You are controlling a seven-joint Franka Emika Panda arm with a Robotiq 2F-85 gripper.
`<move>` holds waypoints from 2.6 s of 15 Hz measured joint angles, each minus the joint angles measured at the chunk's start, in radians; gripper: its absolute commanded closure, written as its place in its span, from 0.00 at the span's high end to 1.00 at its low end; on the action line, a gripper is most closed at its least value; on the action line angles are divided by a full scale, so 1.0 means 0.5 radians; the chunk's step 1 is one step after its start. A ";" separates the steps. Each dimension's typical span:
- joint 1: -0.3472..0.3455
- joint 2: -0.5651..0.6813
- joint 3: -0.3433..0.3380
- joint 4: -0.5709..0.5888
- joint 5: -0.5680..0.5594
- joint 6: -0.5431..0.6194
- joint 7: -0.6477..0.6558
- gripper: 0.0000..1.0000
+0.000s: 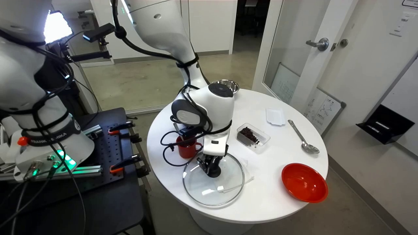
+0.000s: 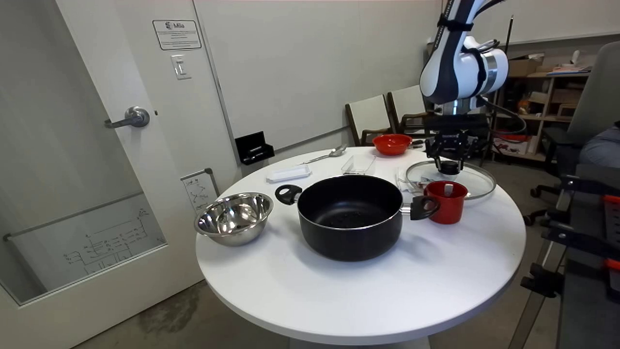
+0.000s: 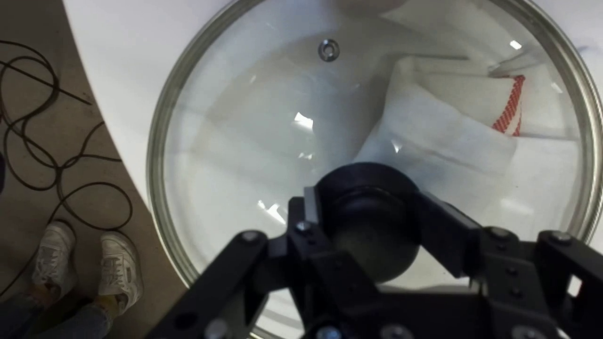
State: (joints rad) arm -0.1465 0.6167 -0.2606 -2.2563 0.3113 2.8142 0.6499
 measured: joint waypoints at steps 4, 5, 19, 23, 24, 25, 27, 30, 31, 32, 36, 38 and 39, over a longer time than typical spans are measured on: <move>0.093 -0.083 -0.092 -0.031 -0.018 0.000 0.006 0.26; 0.131 -0.100 -0.123 -0.034 -0.031 0.000 0.015 0.26; 0.735 -0.248 -0.577 0.004 -0.684 -0.189 0.606 0.26; 0.731 -0.349 -0.543 0.028 -0.801 -0.330 0.655 0.26; 0.714 -0.381 -0.512 0.032 -0.803 -0.372 0.654 0.26; 0.690 -0.415 -0.470 0.037 -0.803 -0.421 0.654 0.26; 0.631 -0.482 -0.373 0.039 -0.803 -0.500 0.654 0.26; 0.569 -0.560 -0.237 0.027 -0.803 -0.571 0.654 0.26; 0.564 -0.579 -0.201 0.013 -0.804 -0.573 0.655 0.26; 0.564 -0.599 -0.166 -0.008 -0.811 -0.573 0.660 0.26; 0.588 -0.710 -0.019 -0.164 -0.897 -0.546 0.718 0.26; 0.603 -0.786 0.066 -0.268 -0.934 -0.513 0.746 0.26; 0.610 -0.829 0.111 -0.319 -0.945 -0.495 0.757 0.26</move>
State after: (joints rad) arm 0.1586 0.2023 -0.2053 -2.4156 -0.1612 2.5667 1.0286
